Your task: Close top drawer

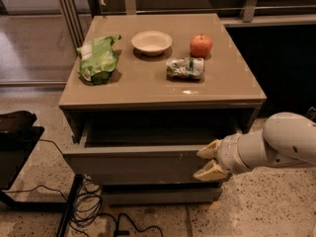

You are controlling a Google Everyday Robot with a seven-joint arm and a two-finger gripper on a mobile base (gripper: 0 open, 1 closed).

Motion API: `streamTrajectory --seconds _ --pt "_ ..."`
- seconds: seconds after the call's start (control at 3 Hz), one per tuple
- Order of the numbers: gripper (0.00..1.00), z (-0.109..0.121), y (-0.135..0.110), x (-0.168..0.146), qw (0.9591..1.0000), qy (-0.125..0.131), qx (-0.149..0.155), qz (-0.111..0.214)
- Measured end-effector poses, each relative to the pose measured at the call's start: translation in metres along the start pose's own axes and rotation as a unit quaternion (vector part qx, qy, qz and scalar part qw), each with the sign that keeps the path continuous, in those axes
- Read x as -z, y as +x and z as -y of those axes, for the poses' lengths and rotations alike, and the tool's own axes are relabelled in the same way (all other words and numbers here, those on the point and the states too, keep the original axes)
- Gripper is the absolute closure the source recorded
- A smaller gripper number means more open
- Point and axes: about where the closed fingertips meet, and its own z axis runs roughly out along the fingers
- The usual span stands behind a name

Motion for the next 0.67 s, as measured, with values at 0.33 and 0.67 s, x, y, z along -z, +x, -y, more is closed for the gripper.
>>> streamTrajectory --seconds 0.33,0.67 --pt "0.0 0.0 0.0 0.0 1.0 0.0 0.0 0.0" --pt "0.0 0.0 -0.0001 0.0 1.0 0.0 0.0 0.0"
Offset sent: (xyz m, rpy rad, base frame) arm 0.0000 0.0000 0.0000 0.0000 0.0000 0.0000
